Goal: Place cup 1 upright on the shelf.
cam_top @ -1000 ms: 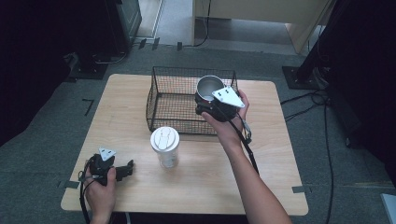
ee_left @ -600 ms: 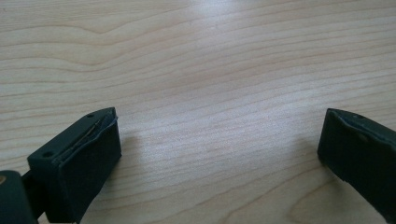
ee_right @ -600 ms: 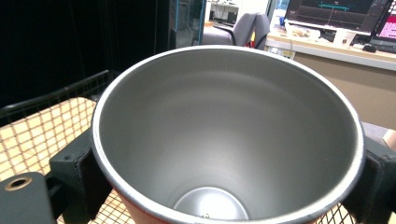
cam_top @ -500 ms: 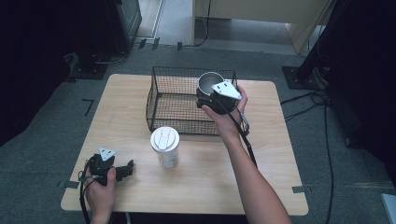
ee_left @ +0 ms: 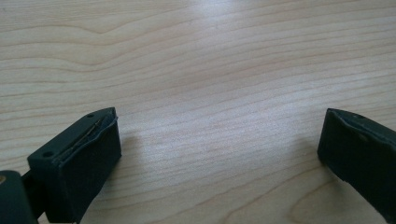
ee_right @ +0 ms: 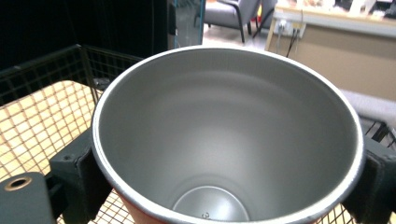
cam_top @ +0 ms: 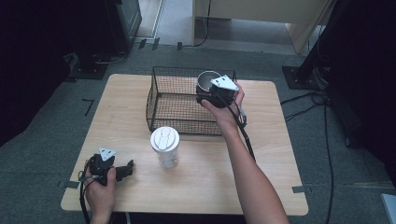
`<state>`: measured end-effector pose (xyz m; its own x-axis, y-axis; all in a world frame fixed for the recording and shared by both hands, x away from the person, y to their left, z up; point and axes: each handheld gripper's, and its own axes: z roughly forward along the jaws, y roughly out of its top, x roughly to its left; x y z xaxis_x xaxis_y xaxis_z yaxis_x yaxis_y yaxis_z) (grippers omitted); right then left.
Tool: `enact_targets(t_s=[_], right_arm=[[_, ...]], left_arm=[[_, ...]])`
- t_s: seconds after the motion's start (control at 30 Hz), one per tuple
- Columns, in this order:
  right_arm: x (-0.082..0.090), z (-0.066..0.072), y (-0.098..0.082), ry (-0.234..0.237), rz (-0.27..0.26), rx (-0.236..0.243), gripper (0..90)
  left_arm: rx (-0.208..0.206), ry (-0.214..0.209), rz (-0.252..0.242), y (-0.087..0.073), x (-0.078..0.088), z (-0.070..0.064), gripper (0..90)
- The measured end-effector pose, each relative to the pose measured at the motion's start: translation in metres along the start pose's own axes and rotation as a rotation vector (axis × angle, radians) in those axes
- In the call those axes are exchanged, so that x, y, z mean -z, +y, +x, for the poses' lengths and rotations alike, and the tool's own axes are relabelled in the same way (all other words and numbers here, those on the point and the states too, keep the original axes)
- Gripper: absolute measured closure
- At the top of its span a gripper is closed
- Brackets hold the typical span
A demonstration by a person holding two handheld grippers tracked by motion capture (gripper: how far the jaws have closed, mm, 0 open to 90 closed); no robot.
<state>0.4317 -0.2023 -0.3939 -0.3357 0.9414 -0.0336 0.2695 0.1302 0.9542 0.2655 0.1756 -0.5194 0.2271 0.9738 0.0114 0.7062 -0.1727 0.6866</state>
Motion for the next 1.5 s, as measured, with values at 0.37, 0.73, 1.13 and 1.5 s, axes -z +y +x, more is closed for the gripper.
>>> enact_targets(t_s=[0.37, 0.73, 1.13, 1.5], right_arm=[[-0.022, -0.006, -0.011, -0.044, 0.116, -0.01, 7.4], [-0.038, -0.005, -0.008, -0.051, 0.185, -0.028, 7.4], [-0.052, -0.011, -0.015, -0.054, 0.285, -0.083, 7.3], [-0.055, -0.011, -0.014, -0.052, 0.342, -0.072, 7.2]], left_arm=[[0.0, -0.001, 0.001, 0.0, 0.0, 0.0, 0.0], [0.0, -0.001, 0.001, 0.0, 0.0, 0.0, 0.0], [-0.001, -0.001, 0.002, 0.0, 0.0, 0.0, 0.0], [-0.002, 0.0, 0.002, 0.0, 0.0, 0.0, 0.0]])
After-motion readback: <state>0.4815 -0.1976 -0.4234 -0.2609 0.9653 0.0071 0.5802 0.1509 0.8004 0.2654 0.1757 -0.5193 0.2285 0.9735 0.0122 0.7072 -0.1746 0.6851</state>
